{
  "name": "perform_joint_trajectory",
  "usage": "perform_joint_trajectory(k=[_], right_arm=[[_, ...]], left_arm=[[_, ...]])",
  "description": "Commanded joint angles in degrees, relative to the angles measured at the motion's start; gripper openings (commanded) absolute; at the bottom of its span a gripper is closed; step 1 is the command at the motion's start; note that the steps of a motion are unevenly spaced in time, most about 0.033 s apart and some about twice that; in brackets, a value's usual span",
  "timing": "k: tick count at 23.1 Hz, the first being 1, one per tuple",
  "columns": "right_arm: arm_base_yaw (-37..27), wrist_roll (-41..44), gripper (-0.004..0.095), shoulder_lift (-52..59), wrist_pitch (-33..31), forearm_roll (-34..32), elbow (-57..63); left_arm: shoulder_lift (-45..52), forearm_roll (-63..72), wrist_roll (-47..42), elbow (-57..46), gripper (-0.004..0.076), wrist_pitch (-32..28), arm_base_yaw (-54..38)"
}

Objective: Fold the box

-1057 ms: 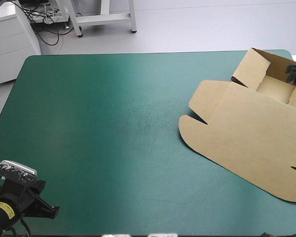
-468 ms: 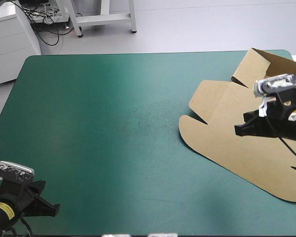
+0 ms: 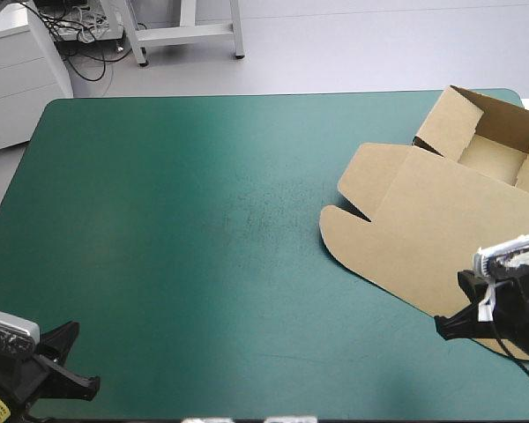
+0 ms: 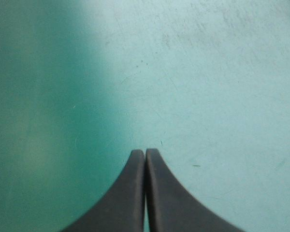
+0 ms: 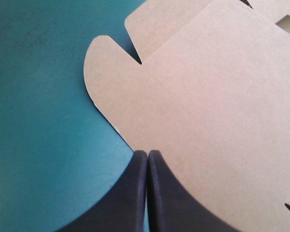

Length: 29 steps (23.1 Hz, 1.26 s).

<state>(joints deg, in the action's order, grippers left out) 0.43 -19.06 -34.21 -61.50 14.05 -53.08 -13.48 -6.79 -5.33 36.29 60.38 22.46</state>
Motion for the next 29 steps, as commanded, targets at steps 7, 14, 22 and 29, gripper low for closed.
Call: perform_joint_trajectory(k=[7, 14, 22, 29], right_arm=[[0.30, 1.76, -0.0023, 16.78, 13.69, -1.30, 16.62], [0.30, 1.76, -0.0023, 31.67, 18.25, -1.42, 26.69], [0.30, 7.53, -0.0023, 35.56, 21.54, -4.99, 27.88], [0.30, 9.71, -0.0023, 35.56, 21.54, -6.59, 27.88]], left_arm=[[11.26, 1.82, -0.10, -5.63, -0.0032, -7.51, 0.06], [15.26, 2.07, 1.34, -7.96, -0.0032, -10.82, 0.06], [15.26, 2.07, 1.57, -8.44, -0.0032, -11.67, 0.06], [15.26, 2.22, 1.08, -8.44, -0.0032, -11.67, 0.06]])
